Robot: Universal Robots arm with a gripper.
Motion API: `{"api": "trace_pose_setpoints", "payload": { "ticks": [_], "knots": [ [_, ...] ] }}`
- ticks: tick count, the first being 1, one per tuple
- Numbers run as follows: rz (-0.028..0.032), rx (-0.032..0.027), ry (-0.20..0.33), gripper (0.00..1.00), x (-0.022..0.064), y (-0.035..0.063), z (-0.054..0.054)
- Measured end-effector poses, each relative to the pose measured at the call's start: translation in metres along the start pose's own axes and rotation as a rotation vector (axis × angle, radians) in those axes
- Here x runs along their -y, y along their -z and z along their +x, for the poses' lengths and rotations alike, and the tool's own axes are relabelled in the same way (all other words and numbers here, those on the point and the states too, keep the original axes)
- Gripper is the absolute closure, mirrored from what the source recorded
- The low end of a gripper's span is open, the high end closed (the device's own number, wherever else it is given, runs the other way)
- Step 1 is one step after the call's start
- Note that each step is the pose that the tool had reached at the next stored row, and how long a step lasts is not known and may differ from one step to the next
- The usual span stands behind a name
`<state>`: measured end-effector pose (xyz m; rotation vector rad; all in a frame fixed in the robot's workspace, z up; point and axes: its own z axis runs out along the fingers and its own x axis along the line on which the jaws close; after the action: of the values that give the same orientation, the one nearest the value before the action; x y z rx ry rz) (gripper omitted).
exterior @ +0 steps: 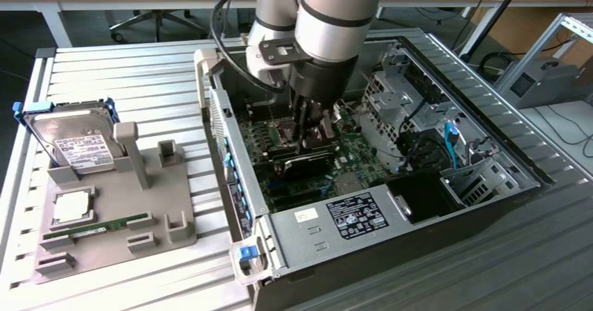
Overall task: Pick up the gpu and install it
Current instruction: 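Insert the gpu into the slot, then press down on the gpu until it lock into place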
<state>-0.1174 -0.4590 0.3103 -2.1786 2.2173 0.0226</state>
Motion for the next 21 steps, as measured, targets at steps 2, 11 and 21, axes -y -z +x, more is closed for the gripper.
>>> {"api": "trace_pose_setpoints", "payload": {
  "ticks": [2,11,21],
  "knots": [
    [-0.0001,-0.0002,0.000,0.66,0.0002,0.0193,-0.001],
    [-0.0001,-0.0001,0.000,0.66,0.0003,0.0263,-0.001],
    [0.0000,-0.0001,0.000,0.75,0.0003,0.0263,-0.001]
  ]
}}
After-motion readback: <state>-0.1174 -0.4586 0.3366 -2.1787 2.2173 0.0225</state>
